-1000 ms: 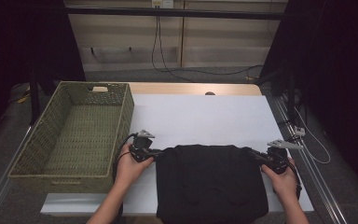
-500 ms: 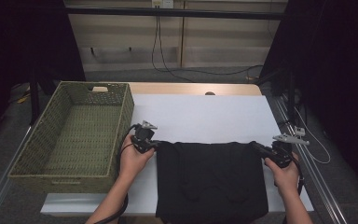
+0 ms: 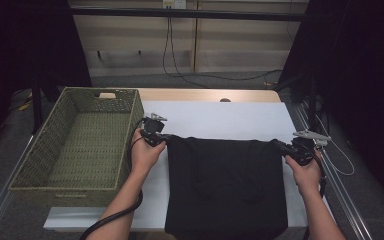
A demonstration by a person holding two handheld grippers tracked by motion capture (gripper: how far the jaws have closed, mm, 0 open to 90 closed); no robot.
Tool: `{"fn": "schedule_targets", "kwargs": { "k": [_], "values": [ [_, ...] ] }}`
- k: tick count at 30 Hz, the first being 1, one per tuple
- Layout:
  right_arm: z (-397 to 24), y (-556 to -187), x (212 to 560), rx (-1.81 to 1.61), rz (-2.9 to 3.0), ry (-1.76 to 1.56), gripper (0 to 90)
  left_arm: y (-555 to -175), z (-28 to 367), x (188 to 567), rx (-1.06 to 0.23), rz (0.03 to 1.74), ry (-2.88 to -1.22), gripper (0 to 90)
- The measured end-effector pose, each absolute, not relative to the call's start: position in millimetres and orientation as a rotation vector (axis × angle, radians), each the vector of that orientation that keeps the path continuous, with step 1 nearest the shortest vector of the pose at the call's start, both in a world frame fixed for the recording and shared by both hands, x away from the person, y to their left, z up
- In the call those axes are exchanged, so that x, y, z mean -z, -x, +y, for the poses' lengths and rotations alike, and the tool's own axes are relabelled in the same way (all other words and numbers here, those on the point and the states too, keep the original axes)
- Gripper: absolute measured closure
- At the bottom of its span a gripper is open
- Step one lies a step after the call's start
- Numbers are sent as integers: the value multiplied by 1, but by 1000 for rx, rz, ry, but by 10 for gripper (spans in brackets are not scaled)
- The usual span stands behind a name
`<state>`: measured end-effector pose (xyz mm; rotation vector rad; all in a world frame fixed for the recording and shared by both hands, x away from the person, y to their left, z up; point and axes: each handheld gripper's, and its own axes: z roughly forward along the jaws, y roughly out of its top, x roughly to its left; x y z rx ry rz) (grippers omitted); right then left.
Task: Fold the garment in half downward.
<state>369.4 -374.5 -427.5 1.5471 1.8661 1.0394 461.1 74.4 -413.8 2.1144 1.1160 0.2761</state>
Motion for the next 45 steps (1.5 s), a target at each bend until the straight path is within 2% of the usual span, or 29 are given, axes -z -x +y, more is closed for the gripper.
{"fn": "schedule_targets", "kwargs": {
  "k": [10,21,35,45],
  "values": [
    [-378,-388,427,-1047,1826,-1591,846,-480,69,410,-326,1122,-2128,876],
    [-376,-400,429,-1014,1838,-1596,846,-496,70,423,-263,1173,-2130,876],
    [-384,-409,432,-1001,1823,-1632,846,-510,68,423,-246,1199,-2140,877],
    [-380,-434,428,-990,1823,-1626,845,-531,66,424,-242,1233,-2129,875]
  ]
}}
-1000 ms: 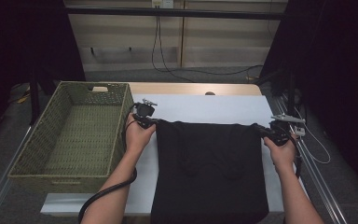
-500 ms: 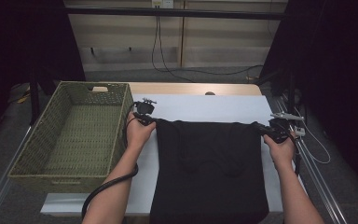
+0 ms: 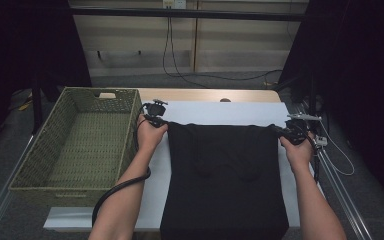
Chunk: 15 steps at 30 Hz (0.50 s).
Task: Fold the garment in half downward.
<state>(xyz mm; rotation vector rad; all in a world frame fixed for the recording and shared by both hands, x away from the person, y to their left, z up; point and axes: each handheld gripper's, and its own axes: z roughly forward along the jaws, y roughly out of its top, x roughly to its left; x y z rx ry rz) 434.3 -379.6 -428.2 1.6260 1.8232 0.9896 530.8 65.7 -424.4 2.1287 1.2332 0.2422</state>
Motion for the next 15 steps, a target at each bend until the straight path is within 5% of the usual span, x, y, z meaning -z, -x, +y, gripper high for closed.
{"fn": "schedule_targets", "kwargs": {
  "k": [6,11,15],
  "values": [
    [-376,-442,441,-996,1854,-1672,778,-535,59,436,-203,1256,-2137,856],
    [-374,-436,438,-987,1844,-1692,552,-533,67,437,-167,1317,-2072,594],
    [-369,-425,430,-994,1870,-1692,461,-524,70,433,-119,1339,-2028,404]
  ]
}}
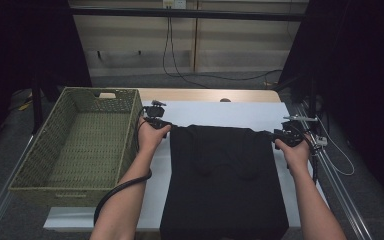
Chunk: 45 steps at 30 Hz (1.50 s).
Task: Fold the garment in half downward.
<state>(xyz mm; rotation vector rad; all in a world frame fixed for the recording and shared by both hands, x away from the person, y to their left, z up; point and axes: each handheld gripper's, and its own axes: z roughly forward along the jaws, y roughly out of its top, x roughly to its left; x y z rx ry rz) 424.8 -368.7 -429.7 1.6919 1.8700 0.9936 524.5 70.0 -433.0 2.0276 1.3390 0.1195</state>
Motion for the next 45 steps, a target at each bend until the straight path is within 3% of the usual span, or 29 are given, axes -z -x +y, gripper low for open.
{"fn": "schedule_targets", "kwargs": {
  "k": [5,11,33,40,42,45],
  "values": [
    [-357,-403,425,-1024,1911,-1646,413,-509,65,428,-79,1297,-2039,288],
    [-342,-380,426,-1060,1952,-1613,376,-490,60,428,-45,1245,-2050,236],
    [-314,-338,443,-1197,2026,-1586,353,-446,55,437,52,1026,-2068,147],
    [-313,-333,440,-1197,2044,-1580,294,-439,54,438,47,979,-2073,131],
    [-311,-332,439,-1211,2069,-1585,300,-437,54,440,56,974,-2082,131],
    [-308,-327,435,-1177,2098,-1549,437,-433,52,441,50,962,-2096,127]
  ]
}}
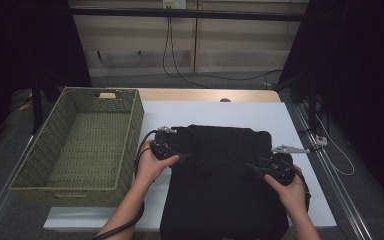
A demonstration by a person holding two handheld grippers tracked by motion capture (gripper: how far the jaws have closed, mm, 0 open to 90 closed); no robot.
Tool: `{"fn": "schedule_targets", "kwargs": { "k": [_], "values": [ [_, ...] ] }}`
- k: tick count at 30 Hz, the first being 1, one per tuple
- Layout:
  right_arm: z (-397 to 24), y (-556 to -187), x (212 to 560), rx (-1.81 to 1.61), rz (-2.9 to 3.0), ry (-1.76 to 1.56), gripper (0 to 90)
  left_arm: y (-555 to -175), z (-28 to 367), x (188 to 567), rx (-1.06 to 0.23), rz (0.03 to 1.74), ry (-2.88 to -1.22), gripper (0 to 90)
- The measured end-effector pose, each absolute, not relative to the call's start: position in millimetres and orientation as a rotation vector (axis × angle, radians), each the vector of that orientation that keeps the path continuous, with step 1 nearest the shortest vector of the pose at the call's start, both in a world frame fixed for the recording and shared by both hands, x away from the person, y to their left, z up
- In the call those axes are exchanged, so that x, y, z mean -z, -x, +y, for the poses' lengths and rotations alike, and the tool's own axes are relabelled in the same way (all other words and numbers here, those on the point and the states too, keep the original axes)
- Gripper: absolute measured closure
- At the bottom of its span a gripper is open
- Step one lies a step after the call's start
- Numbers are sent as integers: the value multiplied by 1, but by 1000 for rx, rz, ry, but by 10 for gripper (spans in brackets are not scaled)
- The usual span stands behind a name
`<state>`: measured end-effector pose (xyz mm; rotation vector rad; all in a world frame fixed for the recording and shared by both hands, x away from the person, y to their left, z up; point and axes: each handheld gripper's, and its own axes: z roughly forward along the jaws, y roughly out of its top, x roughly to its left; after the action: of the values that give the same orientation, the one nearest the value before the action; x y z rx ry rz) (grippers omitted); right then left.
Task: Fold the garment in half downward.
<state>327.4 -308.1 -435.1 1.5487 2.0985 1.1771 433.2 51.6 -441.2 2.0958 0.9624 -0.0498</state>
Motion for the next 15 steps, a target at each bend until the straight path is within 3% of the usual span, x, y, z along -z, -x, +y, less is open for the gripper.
{"fn": "schedule_targets", "kwargs": {
  "k": [4,12,15],
  "values": [
    [-304,-322,430,-1203,2108,-1508,583,-429,48,438,39,940,-2105,126],
    [-298,-320,434,-1119,2157,-1491,639,-425,47,433,36,924,-2101,130],
    [-305,-319,440,-1105,2173,-1524,755,-425,47,432,36,918,-2097,133]
  ]
}}
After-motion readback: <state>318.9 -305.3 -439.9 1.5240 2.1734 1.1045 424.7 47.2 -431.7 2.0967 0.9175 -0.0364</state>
